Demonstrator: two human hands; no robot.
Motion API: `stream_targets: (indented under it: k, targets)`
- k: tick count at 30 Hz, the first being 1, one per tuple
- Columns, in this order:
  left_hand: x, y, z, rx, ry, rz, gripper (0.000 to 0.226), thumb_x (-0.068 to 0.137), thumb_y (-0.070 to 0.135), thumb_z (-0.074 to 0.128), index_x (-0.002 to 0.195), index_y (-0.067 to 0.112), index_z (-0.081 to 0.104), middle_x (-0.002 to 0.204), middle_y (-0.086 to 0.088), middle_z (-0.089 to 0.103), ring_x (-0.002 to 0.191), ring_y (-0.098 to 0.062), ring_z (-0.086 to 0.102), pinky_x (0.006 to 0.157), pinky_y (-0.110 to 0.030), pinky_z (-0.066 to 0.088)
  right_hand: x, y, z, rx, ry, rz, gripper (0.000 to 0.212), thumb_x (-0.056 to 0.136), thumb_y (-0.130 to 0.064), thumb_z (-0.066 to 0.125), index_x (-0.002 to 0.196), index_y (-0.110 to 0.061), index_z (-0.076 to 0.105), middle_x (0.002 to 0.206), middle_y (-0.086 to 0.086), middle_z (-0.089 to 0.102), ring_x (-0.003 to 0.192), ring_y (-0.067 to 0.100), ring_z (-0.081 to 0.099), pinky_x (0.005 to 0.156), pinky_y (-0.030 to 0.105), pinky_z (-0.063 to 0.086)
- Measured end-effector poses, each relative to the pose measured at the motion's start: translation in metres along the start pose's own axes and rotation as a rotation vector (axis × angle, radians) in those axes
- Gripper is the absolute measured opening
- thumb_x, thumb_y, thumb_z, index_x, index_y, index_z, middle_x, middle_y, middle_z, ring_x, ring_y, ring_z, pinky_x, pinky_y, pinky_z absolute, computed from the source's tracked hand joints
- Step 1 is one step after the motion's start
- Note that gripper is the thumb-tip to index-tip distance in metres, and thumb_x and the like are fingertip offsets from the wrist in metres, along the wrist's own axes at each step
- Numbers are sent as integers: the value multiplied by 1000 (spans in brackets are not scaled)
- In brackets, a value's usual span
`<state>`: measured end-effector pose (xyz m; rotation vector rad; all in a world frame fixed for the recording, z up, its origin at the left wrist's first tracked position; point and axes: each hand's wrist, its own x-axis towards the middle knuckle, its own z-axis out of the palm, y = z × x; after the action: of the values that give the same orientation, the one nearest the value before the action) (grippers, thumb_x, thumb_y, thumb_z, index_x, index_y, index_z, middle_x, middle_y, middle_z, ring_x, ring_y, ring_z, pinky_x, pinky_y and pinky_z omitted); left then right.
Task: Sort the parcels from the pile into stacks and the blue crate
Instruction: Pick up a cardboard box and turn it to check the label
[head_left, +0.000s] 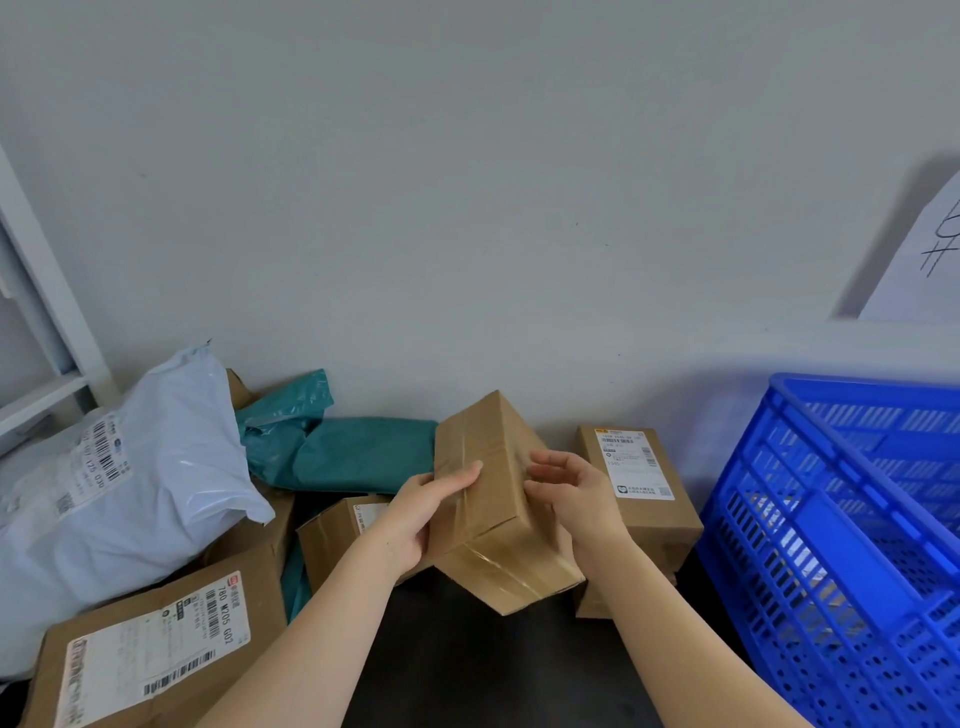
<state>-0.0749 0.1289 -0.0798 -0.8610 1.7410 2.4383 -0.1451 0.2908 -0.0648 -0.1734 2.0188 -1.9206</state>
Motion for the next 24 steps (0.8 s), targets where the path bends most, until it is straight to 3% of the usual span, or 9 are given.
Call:
stream_targets:
  k: [2, 4, 7, 12, 17, 24]
  targets:
    - [-1, -2, -2, -36, -17, -23, 71, 57, 46, 80, 118, 15, 61, 109, -12, 68, 101, -30, 64, 84, -43, 54, -2, -1, -1, -123, 39, -39, 50, 78, -14, 79, 121, -26, 57, 119, -4, 56, 111, 17, 53, 91, 31, 42]
    - [-3, -4, -5, -114, -44, -73, 68, 59, 45, 80, 117, 15, 61, 109, -15, 67, 100, -33, 64, 80, -44, 55, -2, -3, -4, -228, 40, 0, 86, 69, -34, 84, 142, -30, 38, 131, -6, 44, 123, 20, 45, 98, 37, 40]
    - [-1, -7, -10, -231, -76, -129, 67, 63, 43, 80, 119, 14, 60, 110, -18, 66, 96, -35, 65, 74, -44, 55, -2, -6, -6, -188, -19, 73, 114, 63, -47, 85, 152, -32, 15, 148, -2, 33, 133, 24, 38, 106, 43, 35]
    - [5, -7, -11, -234, -107, -133, 73, 63, 44, 81, 124, 13, 59, 117, -19, 65, 100, -37, 65, 78, -46, 55, -2, -7, -6, -191, -49, 33, 119, 62, -48, 84, 153, -31, 9, 150, -3, 32, 133, 23, 38, 107, 41, 35]
    - [6, 0, -10, -190, -97, -68, 63, 66, 38, 77, 122, 12, 62, 113, -15, 68, 102, -34, 64, 83, -47, 53, -1, -17, -4, -258, -69, -74, 120, 67, -46, 82, 154, -30, 2, 155, -3, 25, 139, 22, 32, 107, 38, 32]
    - [3, 3, -3, -101, -43, 56, 62, 63, 39, 77, 117, 14, 63, 109, -9, 69, 102, -29, 64, 84, -44, 53, 0, -16, 4, -326, -95, 8, 104, 73, -62, 68, 154, -29, 13, 154, 4, 28, 137, 25, 35, 108, 38, 32]
